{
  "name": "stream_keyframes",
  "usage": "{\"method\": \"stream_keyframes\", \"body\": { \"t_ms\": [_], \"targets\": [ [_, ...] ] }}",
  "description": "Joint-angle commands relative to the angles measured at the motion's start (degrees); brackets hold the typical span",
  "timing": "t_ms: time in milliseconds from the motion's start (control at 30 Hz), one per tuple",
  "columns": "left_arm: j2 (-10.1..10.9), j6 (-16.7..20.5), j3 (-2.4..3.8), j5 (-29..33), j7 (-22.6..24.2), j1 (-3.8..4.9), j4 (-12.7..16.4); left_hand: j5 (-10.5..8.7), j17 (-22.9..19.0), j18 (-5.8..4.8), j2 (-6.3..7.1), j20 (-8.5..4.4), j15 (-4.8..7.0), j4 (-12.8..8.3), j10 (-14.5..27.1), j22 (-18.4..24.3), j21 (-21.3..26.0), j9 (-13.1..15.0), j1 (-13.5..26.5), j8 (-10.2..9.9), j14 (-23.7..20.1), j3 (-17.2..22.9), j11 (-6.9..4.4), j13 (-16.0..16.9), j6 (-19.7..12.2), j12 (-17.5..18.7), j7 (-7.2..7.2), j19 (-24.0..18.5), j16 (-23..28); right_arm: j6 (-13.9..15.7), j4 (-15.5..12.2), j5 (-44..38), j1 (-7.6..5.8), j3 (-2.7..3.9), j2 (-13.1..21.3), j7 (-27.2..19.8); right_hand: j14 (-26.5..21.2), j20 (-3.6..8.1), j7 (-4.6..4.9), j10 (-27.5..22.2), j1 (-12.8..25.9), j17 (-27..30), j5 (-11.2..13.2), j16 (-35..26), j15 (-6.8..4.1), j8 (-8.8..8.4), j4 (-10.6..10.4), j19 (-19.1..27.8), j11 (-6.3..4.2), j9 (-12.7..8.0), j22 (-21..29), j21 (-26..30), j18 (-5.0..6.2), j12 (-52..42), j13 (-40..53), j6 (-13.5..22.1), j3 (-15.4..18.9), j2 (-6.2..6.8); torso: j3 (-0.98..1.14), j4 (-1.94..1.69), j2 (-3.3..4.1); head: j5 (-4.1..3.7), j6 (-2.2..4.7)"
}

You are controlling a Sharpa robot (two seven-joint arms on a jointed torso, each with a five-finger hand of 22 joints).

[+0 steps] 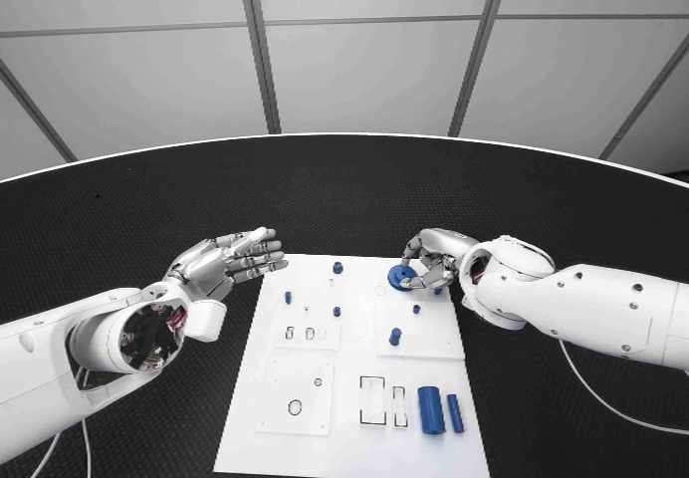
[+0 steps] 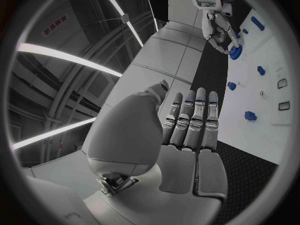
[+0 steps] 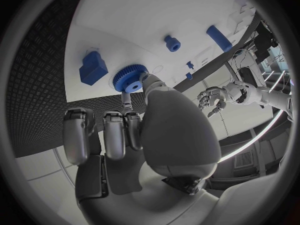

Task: Assemble the parts on the task board

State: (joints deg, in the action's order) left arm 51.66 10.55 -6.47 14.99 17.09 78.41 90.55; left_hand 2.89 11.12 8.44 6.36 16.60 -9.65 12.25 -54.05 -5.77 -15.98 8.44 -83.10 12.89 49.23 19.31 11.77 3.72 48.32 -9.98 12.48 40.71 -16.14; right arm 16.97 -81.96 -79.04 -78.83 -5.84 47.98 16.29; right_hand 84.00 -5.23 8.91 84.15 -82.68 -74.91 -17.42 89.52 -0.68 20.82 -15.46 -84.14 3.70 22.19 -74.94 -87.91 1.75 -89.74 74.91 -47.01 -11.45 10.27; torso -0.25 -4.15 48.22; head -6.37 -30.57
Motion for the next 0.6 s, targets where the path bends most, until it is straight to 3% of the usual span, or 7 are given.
{"method": "stream_keyframes", "body": {
  "t_ms": [33,433,600],
  "targets": [
    [0.0,0.0,0.00,0.0,0.0,0.00,0.0,0.00,0.1,0.58,-0.03,0.02,-0.13,0.0,-0.2,0.1,0.3,-0.1,-0.6,-0.2,-0.3,0.2,0.04,0.0,-0.2,0.1,2.58,0.4,0.2,-0.1,0.0,0.0,0.01,0.00,0.0,-0.1,5.8,-0.48,-0.01,5.9,-1.0,-14.3,1.1,0.3,0.50,-0.48,0.3,-4.1,0.37,-0.4,-10.3,-0.3,-0.85,-0.3,15.1,-0.8,-1.7,0.23,0.01,-0.02,0.03,-0.06,-0.03],
    [0.0,-0.1,0.00,0.0,-0.1,0.00,0.0,0.00,0.1,0.58,-0.03,0.02,-0.13,0.0,-0.2,0.1,0.3,-0.1,-0.6,-0.2,-0.3,0.2,0.04,0.0,-0.2,0.1,2.58,0.4,0.2,3.3,-0.6,-1.3,0.05,-0.01,0.1,-0.6,5.9,0.24,-1.18,5.9,-0.9,-14.4,0.7,0.3,-0.42,-0.24,1.5,-4.3,-0.63,-0.9,-11.2,-0.7,-1.00,-0.3,15.1,-5.5,-8.7,-0.02,0.02,0.00,0.00,-0.15,-0.07],
    [-0.1,-0.2,0.00,0.0,-0.1,0.00,-0.2,0.00,0.1,0.58,-0.03,0.02,-0.13,0.0,-0.2,0.1,0.3,-0.1,-0.6,-0.2,-0.3,0.2,0.04,0.0,-0.2,0.1,2.58,0.4,0.2,6.0,-2.6,-2.2,0.05,0.01,0.7,-1.0,5.9,0.52,-1.45,5.9,0.1,-14.4,-0.5,0.3,-0.69,-0.49,1.9,-4.6,-0.91,-1.0,-12.0,-1.0,-1.15,-0.3,15.1,-6.1,-10.5,0.34,0.01,0.01,-0.09,-0.19,0.04]
  ]
}}
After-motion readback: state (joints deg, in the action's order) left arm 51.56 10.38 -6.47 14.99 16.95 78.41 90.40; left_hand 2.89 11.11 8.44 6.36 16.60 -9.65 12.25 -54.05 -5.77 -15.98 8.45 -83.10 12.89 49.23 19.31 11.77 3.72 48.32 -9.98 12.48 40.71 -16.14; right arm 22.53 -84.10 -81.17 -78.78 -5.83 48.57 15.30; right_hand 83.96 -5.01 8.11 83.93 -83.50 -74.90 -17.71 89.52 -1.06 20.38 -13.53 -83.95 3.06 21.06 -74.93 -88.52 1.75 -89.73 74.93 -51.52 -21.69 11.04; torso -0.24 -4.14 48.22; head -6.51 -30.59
